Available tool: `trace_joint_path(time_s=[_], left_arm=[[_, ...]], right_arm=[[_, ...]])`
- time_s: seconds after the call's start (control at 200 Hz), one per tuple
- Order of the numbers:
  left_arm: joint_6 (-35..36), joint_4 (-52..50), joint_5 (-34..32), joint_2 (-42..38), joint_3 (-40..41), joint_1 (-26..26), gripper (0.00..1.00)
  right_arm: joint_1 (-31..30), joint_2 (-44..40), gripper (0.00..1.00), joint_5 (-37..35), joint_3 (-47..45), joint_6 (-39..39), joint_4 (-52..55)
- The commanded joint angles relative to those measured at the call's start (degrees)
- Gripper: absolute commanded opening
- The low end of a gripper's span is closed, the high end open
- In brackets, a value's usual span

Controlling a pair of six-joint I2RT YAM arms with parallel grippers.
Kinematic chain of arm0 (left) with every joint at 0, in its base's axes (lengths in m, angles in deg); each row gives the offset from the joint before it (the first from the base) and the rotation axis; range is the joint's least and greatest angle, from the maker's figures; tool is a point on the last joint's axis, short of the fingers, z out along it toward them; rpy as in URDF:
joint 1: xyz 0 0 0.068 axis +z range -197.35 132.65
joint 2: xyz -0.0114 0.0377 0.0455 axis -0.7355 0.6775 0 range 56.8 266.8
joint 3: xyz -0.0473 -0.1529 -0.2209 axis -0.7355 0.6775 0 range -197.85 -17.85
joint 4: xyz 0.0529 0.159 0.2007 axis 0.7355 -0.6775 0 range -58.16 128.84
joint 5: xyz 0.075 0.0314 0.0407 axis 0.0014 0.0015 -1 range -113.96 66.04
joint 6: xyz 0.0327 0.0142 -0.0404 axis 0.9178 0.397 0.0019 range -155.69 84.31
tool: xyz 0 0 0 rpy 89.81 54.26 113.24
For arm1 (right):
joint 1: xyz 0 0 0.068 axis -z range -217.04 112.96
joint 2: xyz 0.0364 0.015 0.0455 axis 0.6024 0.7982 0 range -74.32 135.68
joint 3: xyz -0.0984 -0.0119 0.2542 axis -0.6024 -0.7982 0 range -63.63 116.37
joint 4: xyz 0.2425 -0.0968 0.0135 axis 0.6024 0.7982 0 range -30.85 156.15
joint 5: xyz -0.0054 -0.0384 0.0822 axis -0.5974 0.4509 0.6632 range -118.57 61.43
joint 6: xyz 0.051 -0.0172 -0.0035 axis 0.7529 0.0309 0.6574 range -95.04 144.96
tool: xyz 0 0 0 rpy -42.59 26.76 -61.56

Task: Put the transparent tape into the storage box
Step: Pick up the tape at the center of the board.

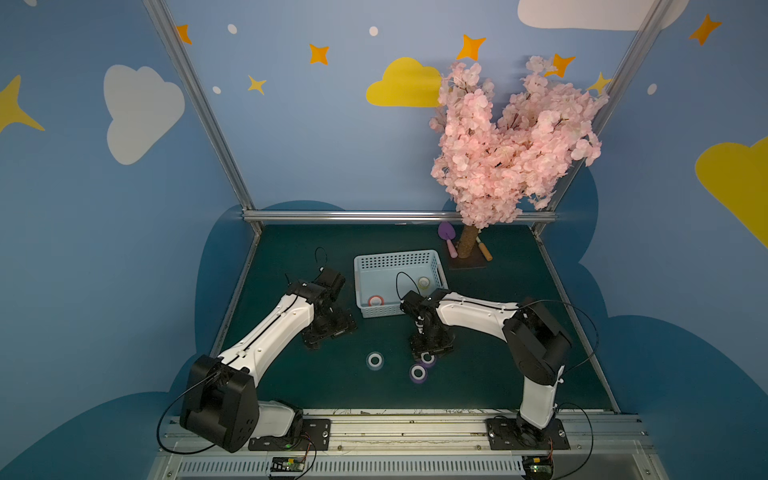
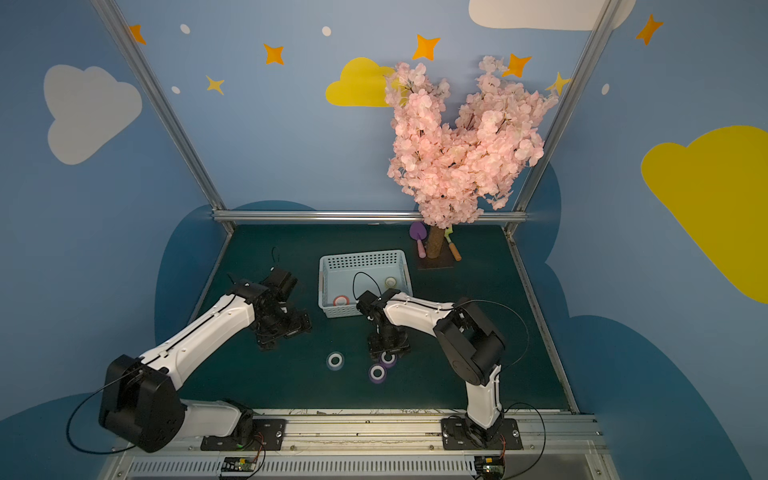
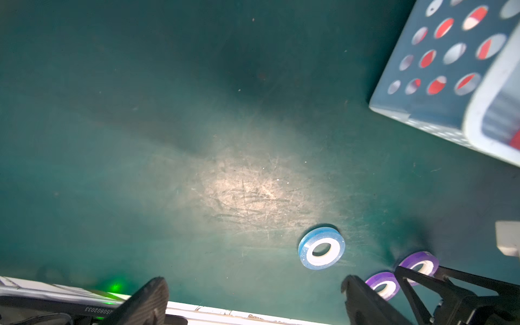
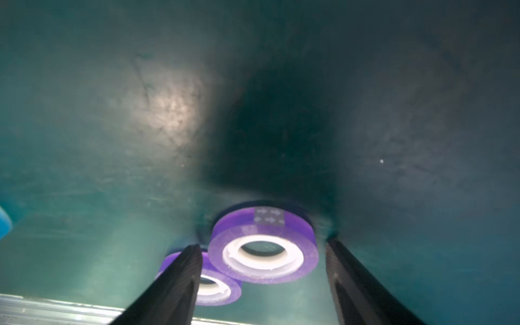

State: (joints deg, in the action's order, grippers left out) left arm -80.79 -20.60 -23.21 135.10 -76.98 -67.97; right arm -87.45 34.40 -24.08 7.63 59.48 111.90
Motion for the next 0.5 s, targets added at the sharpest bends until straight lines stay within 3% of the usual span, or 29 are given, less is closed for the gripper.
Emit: trace_joint_path(time_s=[0.0,0.496], left_arm=[[-0.6,-0.4,0.7,-1.3,0.6,0.3,1.0],[-1.3,0.0,0.9,-1.8,1.3,0.6,1.0]], right_arm=[[-0.2,1.0,0.7,-1.8,0.2,1.2,1.4],[-0.2,3.2,0.57,-3.3,-0.1,2.0,2.6]])
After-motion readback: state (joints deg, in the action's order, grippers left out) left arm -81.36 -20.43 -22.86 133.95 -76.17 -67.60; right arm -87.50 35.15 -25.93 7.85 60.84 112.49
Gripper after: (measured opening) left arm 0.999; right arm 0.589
